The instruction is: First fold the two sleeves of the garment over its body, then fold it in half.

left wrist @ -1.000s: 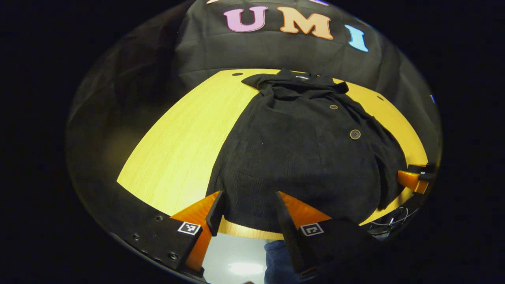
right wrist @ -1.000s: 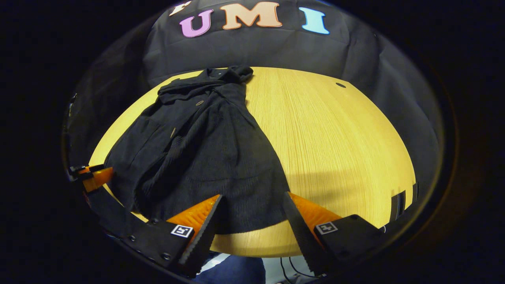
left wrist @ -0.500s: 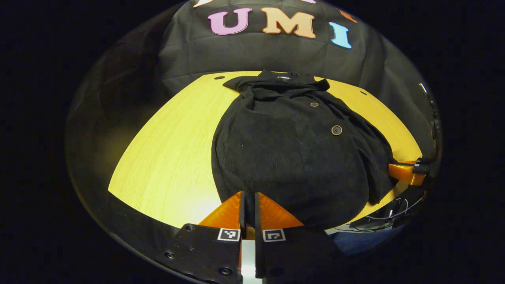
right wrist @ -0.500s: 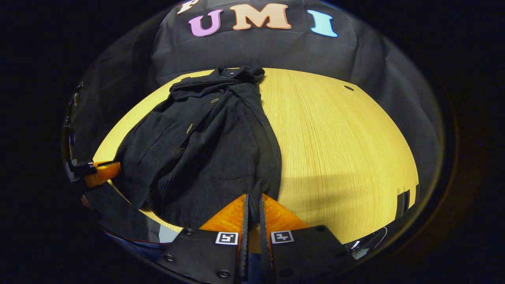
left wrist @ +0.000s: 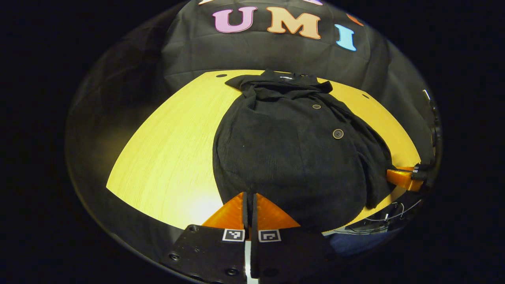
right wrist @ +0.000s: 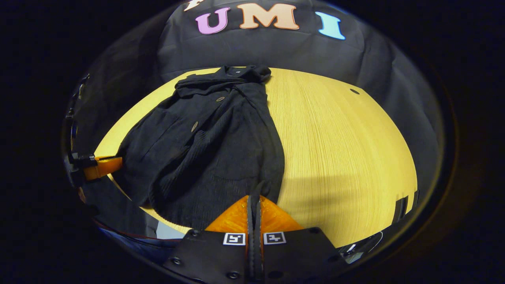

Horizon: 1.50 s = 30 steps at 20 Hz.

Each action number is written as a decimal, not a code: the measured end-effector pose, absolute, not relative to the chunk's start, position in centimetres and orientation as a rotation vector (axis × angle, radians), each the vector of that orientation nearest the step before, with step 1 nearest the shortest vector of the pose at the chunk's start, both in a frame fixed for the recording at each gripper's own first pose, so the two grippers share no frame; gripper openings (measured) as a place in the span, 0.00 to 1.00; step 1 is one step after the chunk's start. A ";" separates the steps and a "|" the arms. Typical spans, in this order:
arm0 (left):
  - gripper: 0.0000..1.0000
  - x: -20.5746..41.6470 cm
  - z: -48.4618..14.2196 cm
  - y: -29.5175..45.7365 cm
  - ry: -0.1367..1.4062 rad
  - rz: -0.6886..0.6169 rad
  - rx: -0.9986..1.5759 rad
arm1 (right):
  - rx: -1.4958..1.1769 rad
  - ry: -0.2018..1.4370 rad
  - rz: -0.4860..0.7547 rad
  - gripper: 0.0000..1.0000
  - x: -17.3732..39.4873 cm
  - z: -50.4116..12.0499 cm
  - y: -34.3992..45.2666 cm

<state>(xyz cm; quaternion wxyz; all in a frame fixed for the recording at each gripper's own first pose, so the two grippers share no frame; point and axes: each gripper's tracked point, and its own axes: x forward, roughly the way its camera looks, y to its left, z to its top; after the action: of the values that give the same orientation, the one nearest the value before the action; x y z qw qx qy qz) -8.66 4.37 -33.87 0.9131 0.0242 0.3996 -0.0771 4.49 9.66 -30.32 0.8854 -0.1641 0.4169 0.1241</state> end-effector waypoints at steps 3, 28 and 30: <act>0.00 -8.4 -33.1 4.3 0.827 -0.159 0.022 | -0.268 0.894 0.250 0.02 4.5 -29.9 9.9; 0.00 15.9 -14.3 0.2 0.444 -0.295 -0.095 | -0.384 0.468 0.271 0.02 24.1 -10.0 19.1; 0.00 18.2 -13.8 0.0 0.428 -0.292 -0.091 | -0.392 0.460 0.277 0.02 26.1 -9.4 20.1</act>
<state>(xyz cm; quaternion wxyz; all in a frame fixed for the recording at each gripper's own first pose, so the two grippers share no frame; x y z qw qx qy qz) 18.18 -0.03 -13.83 0.9656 -0.0451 0.2116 -0.1442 26.08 20.13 -9.37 0.9452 -0.1923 0.2259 0.1361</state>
